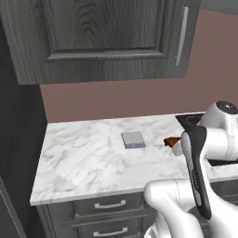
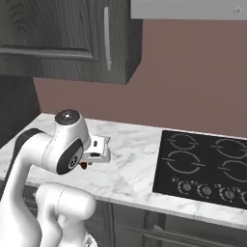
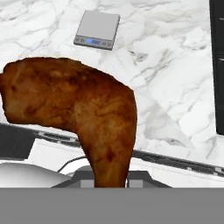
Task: Take the chicken drumstick from the fridge and place it on the digital scale on the counter by the fridge. Wait a few seconds for a reading, then move it to the plate on the dining counter.
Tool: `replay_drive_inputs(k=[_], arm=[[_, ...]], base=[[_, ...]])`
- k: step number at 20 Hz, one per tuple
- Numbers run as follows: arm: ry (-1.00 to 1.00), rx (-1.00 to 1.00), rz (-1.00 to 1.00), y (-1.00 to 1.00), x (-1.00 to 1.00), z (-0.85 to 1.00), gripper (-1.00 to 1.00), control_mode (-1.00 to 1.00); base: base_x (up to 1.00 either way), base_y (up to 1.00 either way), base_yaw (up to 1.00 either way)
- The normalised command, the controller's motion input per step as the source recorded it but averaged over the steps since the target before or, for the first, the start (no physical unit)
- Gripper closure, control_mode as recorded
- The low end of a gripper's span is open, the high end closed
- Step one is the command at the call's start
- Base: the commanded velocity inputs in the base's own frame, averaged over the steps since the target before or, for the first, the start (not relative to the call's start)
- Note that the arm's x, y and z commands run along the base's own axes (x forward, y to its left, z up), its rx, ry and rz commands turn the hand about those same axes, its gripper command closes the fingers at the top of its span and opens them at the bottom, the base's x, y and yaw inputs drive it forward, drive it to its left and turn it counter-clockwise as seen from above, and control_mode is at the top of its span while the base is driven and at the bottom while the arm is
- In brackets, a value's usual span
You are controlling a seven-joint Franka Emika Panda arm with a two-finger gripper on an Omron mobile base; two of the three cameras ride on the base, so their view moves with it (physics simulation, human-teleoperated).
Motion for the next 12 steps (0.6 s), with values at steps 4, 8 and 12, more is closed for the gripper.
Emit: replay_drive_inputs(k=[4, 8, 12], arm=[[0.00, 0.00, 0.00, 0.00, 0.00, 0.00, 1.00, 1.00], [0.00, 0.00, 0.00, 0.00, 0.00, 0.00, 1.00, 1.00], [0.00, 0.00, 0.00, 0.00, 0.00, 0.00, 1.00, 1.00]], base=[[-0.53, -0.43, -0.42], [-0.24, -0.29, -0.44], [0.11, -0.17, -0.50]])
